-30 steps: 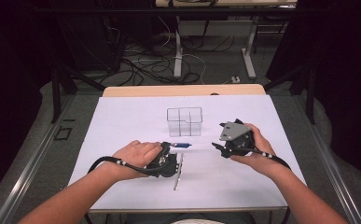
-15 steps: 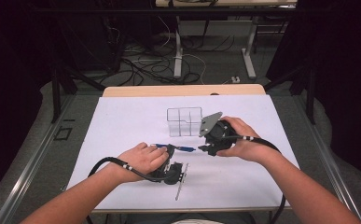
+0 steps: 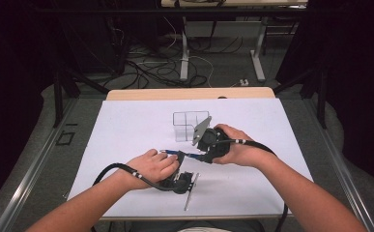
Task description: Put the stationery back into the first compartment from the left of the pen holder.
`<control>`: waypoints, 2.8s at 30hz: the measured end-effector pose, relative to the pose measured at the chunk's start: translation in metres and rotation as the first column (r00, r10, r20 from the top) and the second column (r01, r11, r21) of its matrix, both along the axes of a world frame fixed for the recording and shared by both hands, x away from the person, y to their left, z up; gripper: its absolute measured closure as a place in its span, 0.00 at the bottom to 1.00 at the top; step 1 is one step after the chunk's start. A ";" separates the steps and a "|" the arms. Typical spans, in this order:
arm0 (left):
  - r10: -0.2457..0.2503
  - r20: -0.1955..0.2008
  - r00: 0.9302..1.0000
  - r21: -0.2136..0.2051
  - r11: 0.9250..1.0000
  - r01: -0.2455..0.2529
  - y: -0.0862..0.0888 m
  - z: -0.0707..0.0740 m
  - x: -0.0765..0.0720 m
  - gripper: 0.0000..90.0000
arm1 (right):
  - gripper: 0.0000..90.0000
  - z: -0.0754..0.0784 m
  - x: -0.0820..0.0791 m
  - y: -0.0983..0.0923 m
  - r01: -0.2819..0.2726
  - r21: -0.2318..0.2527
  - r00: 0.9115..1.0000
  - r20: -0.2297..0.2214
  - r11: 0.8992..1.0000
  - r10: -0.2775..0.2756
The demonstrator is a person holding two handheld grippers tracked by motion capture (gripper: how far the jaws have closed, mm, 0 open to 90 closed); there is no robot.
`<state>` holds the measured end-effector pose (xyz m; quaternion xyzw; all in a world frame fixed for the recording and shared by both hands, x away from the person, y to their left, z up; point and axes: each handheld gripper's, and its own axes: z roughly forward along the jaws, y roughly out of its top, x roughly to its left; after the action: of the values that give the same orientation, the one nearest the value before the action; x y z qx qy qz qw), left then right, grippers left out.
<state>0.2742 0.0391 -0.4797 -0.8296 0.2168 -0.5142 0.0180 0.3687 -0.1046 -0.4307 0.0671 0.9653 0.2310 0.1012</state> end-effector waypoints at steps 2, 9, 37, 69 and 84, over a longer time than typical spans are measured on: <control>-0.010 0.006 1.000 -0.012 1.000 0.010 -0.003 0.000 0.000 0.88 | 0.70 -0.001 -0.001 0.004 -0.006 -0.001 1.000 -0.007 1.000 0.006; -0.018 -0.004 1.000 0.005 1.000 0.018 -0.009 0.002 -0.003 0.88 | 0.75 -0.003 0.000 0.010 -0.029 -0.011 0.999 -0.018 1.000 0.029; 0.012 -0.055 0.998 -0.027 1.000 -0.014 -0.002 0.007 0.002 0.76 | 0.89 -0.003 0.010 0.019 0.019 -0.026 1.000 0.008 0.999 -0.019; 0.231 -0.464 0.855 -0.476 0.749 -0.461 0.056 0.009 0.052 0.48 | 0.89 0.019 0.082 0.027 0.334 0.477 0.926 -0.006 0.813 -0.377; 0.192 -0.710 0.678 -0.621 0.283 -0.731 0.105 0.026 0.087 0.32 | 0.89 -0.008 0.105 0.045 0.416 0.539 0.882 -0.042 0.733 -0.469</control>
<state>0.3616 0.1445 -0.4536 -0.8378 -0.3489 -0.2786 -0.3141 0.4734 -0.0597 -0.4392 0.3091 0.8123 0.4618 0.1770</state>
